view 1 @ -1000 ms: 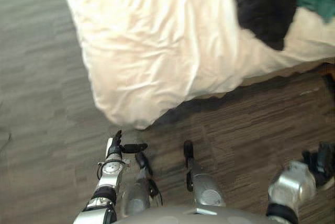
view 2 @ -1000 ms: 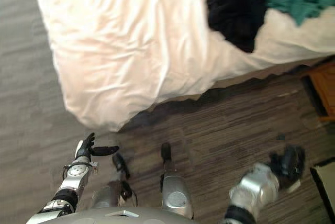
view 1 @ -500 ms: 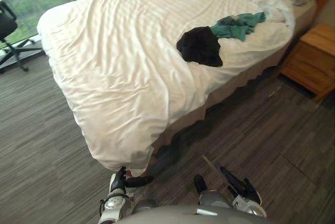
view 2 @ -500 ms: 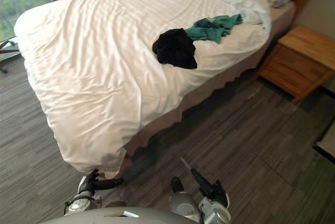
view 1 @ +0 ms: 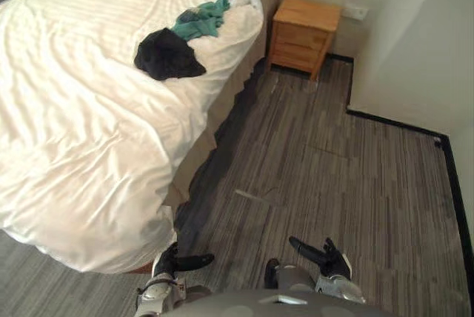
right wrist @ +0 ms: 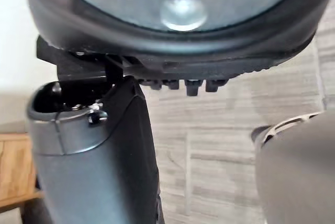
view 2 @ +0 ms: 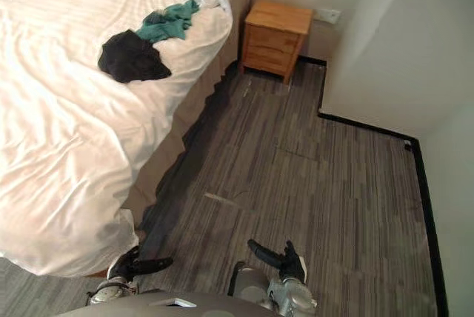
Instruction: Tidy up the quilt and then pick up the clothes from the bed and put them into the laundry hamper
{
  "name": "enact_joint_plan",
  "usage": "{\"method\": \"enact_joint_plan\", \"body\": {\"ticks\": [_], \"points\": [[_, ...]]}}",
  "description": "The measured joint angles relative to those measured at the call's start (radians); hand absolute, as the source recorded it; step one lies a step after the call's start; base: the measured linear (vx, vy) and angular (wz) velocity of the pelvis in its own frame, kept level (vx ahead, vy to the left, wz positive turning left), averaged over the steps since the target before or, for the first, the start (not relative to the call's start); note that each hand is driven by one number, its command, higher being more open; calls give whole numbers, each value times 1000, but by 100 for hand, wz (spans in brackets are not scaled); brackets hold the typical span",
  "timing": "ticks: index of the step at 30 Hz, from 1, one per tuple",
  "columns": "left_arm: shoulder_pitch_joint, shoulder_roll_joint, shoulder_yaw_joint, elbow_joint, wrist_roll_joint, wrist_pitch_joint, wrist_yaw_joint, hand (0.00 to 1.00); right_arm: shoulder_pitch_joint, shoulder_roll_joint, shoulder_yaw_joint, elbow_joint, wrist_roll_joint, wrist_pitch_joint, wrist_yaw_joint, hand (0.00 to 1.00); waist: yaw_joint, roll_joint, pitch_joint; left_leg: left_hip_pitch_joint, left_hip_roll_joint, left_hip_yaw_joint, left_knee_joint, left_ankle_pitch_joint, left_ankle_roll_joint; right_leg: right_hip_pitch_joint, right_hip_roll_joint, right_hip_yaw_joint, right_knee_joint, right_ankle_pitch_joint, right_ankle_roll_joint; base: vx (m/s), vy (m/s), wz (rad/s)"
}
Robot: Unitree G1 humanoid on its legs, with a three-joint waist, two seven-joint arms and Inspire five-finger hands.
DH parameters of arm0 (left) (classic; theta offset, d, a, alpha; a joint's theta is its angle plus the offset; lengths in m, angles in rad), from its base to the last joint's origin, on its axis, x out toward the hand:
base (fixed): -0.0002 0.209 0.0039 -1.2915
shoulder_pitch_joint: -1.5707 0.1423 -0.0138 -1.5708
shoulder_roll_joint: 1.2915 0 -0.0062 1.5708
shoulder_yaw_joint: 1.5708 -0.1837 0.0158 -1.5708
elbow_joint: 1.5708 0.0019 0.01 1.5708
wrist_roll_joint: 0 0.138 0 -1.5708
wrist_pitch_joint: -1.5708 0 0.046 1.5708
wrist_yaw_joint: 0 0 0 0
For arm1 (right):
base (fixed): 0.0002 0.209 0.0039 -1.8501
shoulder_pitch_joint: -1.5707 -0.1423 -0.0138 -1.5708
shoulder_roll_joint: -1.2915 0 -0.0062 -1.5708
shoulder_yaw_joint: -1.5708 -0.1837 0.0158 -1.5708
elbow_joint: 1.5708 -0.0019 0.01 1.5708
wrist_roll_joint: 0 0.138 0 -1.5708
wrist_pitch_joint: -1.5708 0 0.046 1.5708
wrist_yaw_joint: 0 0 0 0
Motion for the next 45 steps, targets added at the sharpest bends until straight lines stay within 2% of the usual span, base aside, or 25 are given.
{"method": "enact_joint_plan", "body": {"ticks": [1,2,3,5,7,11,12,17,26,28,29,30,31,32,33,34,35,36,37,38,39,41,42,43,45], "points": [[0,9,1,-12,-1,4,-3,100,2,4,-2,9,-4,2,-2,100,-11,-22,-1,6,-17,3,-8,8,-1,13,-20,6,9,-34,48,-11,-97,-51],[-1,30,-3,-13,-2,5,-6,100,1,10,1,23,-18,2,-5,100,-8,-31,-3,12,-35,9,-18,14,-6,42,-23,35,-55,-59,90,-7,-92,-47],[-8,27,-2,6,-1,7,4,100,-14,6,5,50,-25,9,-7,100,-6,-20,1,8,-14,22,-22,22,-12,73,31,79,-177,-2,77,-36,-74,-69],[-7,22,-3,19,-1,7,12,100,-21,-1,3,56,-27,10,-9,100,-11,10,-8,10,14,47,-37,30,-15,112,81,112,-304,80,63,11,-40,-85],[-12,18,-10,23,-3,7,16,100,-26,-2,2,64,-25,17,-18,100,-13,15,-10,14,21,54,-39,32,-17,128,103,142,-370,123,58,-1,-33,-63],[-26,17,-11,23,-5,6,11,100,-26,-6,-7,77,-23,23,-22,100,-14,-2,-3,15,16,52,-44,34,-21,182,108,161,-503,200,59,-38,1,-17],[-39,33,-7,52,-36,5,19,100,-68,-1,42,124,-23,23,-39,100,-14,-26,22,54,-40,7,-85,34,2,233,72,145,-553,236,83,0,0,0],[-40,34,-7,52,-36,5,19,100,-68,-1,41,124,-23,23,-39,100,-14,-28,23,54,-40,6,-85,34,2,232,71,145,-553,236,83,0,0,0],[-48,57,31,52,-45,5,24,100,-66,2,3,127,-12,26,-28,100,-17,-66,45,40,-41,19,-85,30,2,203,74,162,-553,236,83,-10,-8,-6],[-45,59,57,53,-45,6,31,100,-65,-5,2,135,-13,28,-24,100,-17,-64,48,35,-26,21,-64,12,-3,205,75,159,-553,229,86,-10,-12,-4],[-44,58,78,53,-44,5,34,100,-64,-10,2,139,-13,28,-20,100,-16,-58,52,17,-10,21,-6,-20,-11,210,76,153,-553,205,76,0,0,0],[-44,59,100,51,-45,6,38,100,-63,-15,3,141,-14,29,-17,100,-13,-46,58,-18,25,14,115,-66,-33,224,79,144,-553,195,71,0,0,0],[-44,58,113,48,-45,6,39,100,-63,-17,4,141,-14,29,-16,100,-12,-41,62,-45,44,4,189,-78,-48,233,81,136,-553,191,66,38,-40,5],[-40,52,127,37,-50,6,39,100,-62,-22,7,140,-14,29,-16,100,-11,-36,64,-116,79,-33,366,-82,-56,250,84,106,-552,182,53,75,-65,5],[-37,46,127,17,-51,4,43,100,-62,-38,19,134,-13,29,-16,100,-3,-15,76,-175,126,-63,538,-70,-70,280,87,85,-552,170,53,86,-52,1],[-36,42,127,13,-51,4,45,100,-64,-43,34,128,-13,29,-16,100,5,-4,81,-199,145,-73,611,-51,-75,296,93,86,-552,166,52,129,22,-15],[-38,42,127,4,-62,3,47,100,-63,-48,52,113,-13,28,-23,100,19,4,88,-252,159,-82,739,31,-65,316,85,105,-552,159,48,191,86,-24],[-37,45,125,-2,-76,-2,48,100,-66,-46,59,112,-13,23,-35,100,30,-9,90,-293,142,-97,779,38,-50,323,63,122,-550,154,48,271,92,-38],[-39,41,117,-10,-76,-11,53,100,-83,-45,66,113,-13,23,-39,100,40,-15,90,-320,79,-114,676,-63,-28,317,16,147,-546,149,53,232,76,-34],[-39,42,108,-11,-75,-18,55,100,-92,-44,66,113,-14,23,-39,100,41,-16,89,-330,50,-120,613,-80,-20,312,-1,155,-546,147,55,195,76,-35],[-38,42,93,-13,-76,-24,55,100,-113,-37,67,117,-14,23,-39,100,41,-15,90,-346,7,-122,468,-80,-14,306,-30,167,-546,140,66,169,110,-22],[-37,46,80,-12,-75,-23,55,100,-127,-25,68,121,-15,23,-39,100,42,-13,89,-355,-37,-131,263,-13,-5,307,-54,176,-546,123,90,195,148,-22],[-30,44,75,-12,-76,-22,53,100,-129,-18,69,122,-16,23,-39,100,46,1,88,-351,-42,-138,111,85,1,312,-57,184,-546,107,112,284,195,-39],[-26,40,78,-12,-75,-19,51,100,-125,-5,77,120,-18,23,-42,100,55,5,86,-318,-53,-114,75,165,38,317,-70,187,-549,85,120,301,183,-38],[-26,40,78,-32,-75,-20,51,100,-115,20,86,99,-27,25,-44,100,66,-7,86,-331,-46,-91,112,120,51,285,-69,102,-435,62,112,371,100,-32]]}}
